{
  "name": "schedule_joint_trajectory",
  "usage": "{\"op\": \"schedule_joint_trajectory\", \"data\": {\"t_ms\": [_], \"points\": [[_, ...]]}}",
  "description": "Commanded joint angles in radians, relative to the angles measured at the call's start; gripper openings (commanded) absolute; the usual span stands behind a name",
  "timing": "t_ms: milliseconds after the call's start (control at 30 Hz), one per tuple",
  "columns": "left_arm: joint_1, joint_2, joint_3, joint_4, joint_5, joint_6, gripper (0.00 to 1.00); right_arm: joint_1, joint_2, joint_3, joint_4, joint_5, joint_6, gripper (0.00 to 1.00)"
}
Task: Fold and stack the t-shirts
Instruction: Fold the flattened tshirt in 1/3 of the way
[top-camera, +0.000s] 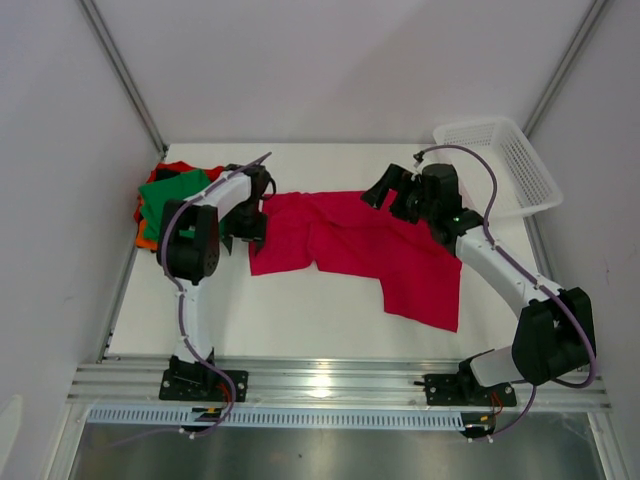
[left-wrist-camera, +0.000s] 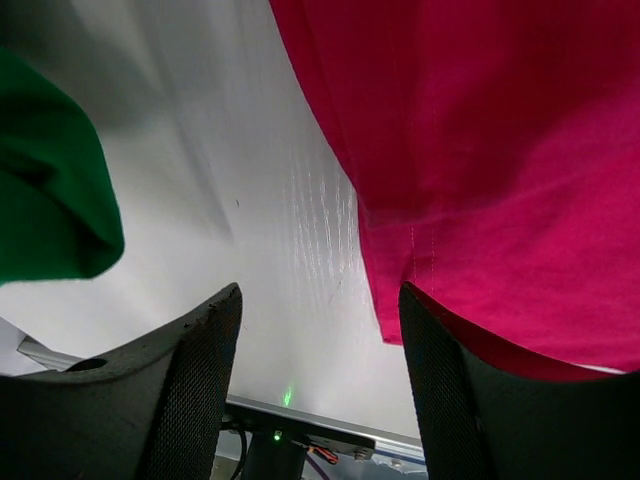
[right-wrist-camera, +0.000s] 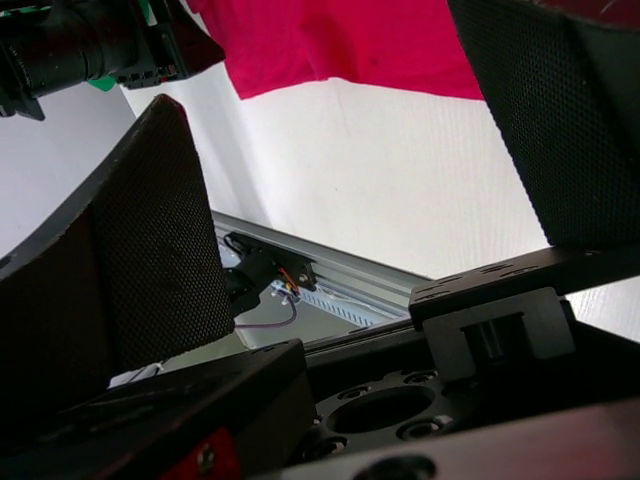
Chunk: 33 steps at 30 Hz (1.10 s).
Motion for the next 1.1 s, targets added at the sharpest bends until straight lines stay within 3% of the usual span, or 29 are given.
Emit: {"op": "schedule_joint_trajectory", "data": {"t_ms": [0,600,1067], "points": [[-0.004,0.017,0.051,-0.008,-0.041,0.025,0.67,0.000,0.004,0.046,0.029,-0.004,0.008,0.99],[-0.003,0.077,0.024,0.005,-0.122,0.042,0.68,0.000,0.017,0.071,0.032,-0.004,0.011,0.99],[0.051,0.024,-0.007,-0.009,-0.222,0.027,0.68,-0.005,0.030,0.085,0.029,-0.007,-0.004,0.99]]}}
